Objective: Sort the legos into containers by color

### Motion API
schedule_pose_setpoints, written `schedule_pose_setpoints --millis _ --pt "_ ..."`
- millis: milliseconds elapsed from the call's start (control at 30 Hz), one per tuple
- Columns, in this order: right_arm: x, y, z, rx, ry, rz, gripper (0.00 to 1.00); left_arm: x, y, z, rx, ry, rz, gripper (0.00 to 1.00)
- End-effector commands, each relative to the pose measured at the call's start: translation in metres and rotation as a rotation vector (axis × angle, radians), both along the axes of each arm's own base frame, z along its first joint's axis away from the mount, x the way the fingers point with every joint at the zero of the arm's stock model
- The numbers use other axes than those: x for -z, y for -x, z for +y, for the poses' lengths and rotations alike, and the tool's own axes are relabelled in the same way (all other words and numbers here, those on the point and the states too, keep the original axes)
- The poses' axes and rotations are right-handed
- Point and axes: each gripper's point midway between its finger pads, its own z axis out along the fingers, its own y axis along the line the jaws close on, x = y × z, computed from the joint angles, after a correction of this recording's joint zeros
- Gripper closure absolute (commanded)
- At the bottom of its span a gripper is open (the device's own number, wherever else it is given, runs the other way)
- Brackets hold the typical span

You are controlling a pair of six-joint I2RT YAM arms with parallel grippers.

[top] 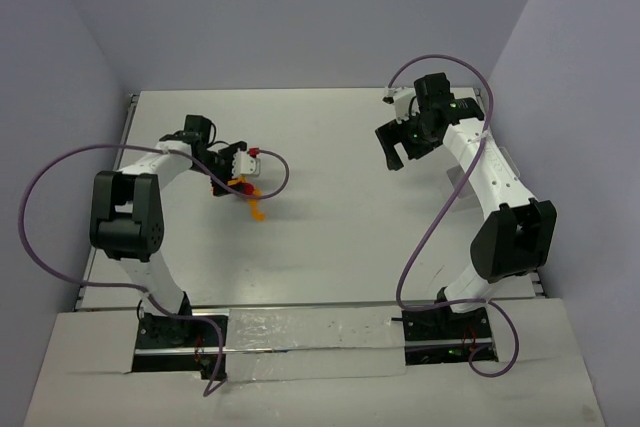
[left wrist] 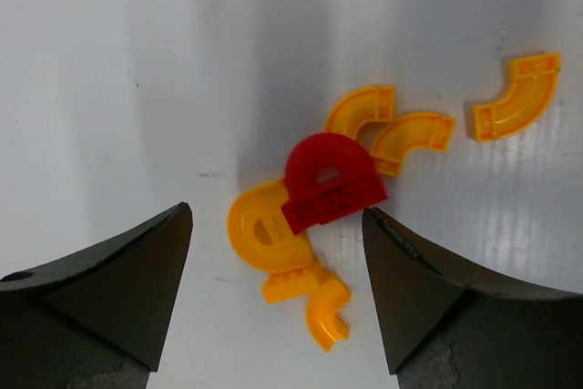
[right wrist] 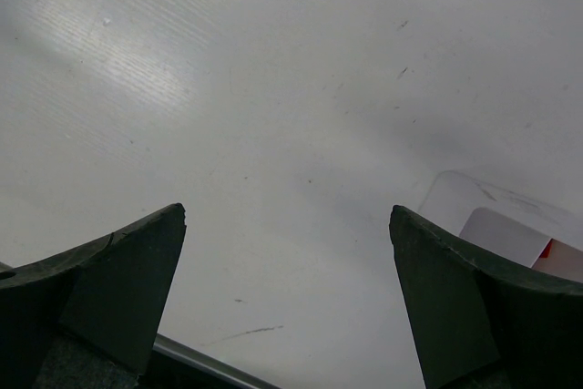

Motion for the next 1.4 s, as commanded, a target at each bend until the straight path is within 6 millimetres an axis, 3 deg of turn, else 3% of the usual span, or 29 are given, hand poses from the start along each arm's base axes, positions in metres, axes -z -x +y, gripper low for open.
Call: schedule_pose_setpoints --millis 0,467,767,1367 --pt "-0.006 0.000 -0.001 0.008 0.006 -0.030 0.00 -0.004 0.006 -0.015 0.103 0.069 0.056 0.15" --pt "0.003 -0.003 0.001 0.004 0.002 0.001 0.00 0.018 0.023 -0.011 0.154 0.033 0.114 0.28" --pt "0.006 -0.002 0.002 0.001 0.000 0.004 0.00 0.025 0.028 -0.008 0.134 0.022 0.159 0.50" --pt "0.004 -0.003 0.004 0.003 -0.012 -0.004 0.00 0.041 0.029 0.000 0.087 -0.081 0.137 0.65"
